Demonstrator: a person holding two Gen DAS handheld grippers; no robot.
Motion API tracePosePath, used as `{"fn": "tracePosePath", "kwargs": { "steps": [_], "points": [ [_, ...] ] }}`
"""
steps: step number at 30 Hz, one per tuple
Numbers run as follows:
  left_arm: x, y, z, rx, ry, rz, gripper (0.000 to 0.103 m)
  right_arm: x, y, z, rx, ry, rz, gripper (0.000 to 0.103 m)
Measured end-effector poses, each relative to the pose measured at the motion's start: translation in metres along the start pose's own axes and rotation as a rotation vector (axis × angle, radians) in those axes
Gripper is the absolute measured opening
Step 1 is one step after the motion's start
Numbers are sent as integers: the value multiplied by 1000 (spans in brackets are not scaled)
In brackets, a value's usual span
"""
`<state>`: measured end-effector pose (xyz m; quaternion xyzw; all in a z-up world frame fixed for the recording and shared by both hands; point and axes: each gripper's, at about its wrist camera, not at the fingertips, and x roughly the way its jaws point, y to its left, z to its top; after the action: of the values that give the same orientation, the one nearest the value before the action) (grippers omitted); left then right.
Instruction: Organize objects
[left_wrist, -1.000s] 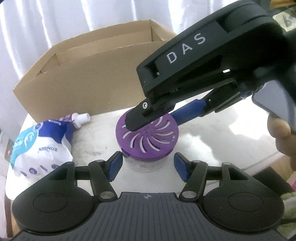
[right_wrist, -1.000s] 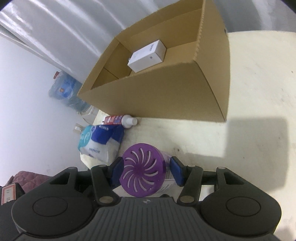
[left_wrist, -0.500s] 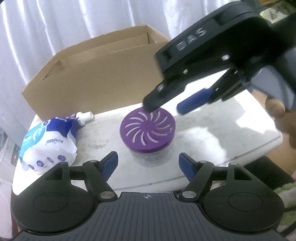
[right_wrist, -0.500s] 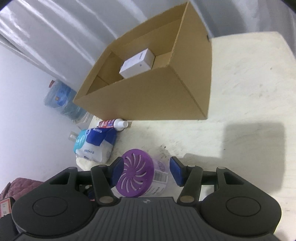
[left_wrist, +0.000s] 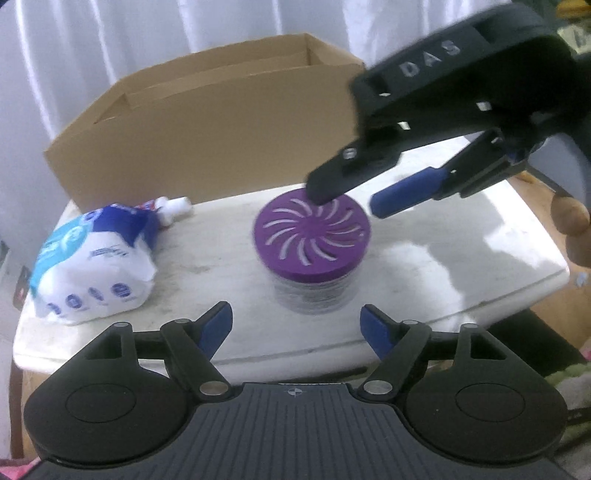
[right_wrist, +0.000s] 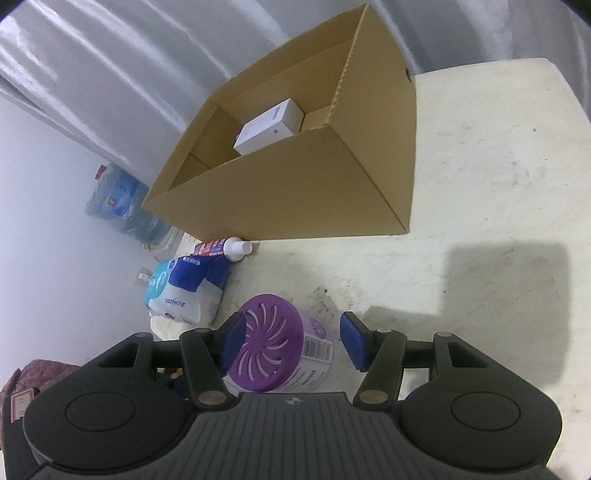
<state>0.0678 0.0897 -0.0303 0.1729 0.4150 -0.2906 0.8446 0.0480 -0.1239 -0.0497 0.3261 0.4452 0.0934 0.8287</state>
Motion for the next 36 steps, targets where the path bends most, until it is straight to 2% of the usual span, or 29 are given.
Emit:
{"fn": "tracePosePath", "kwargs": {
  "steps": [8,15,19,36],
  "points": [
    [18,-10,11,25,-22,5,76,3,4,0,-4,-2,-7,60],
    [17,-9,14,-5,-35,-5,62,5,4,-2,4,1,16,58],
    [14,-8,12,-14,-37,-9,61,8,3,-4,18,17,42,56],
    [-1,-10,3,-9,-15,12,60,7,13,-12,-6,45,43,57]
  ]
}}
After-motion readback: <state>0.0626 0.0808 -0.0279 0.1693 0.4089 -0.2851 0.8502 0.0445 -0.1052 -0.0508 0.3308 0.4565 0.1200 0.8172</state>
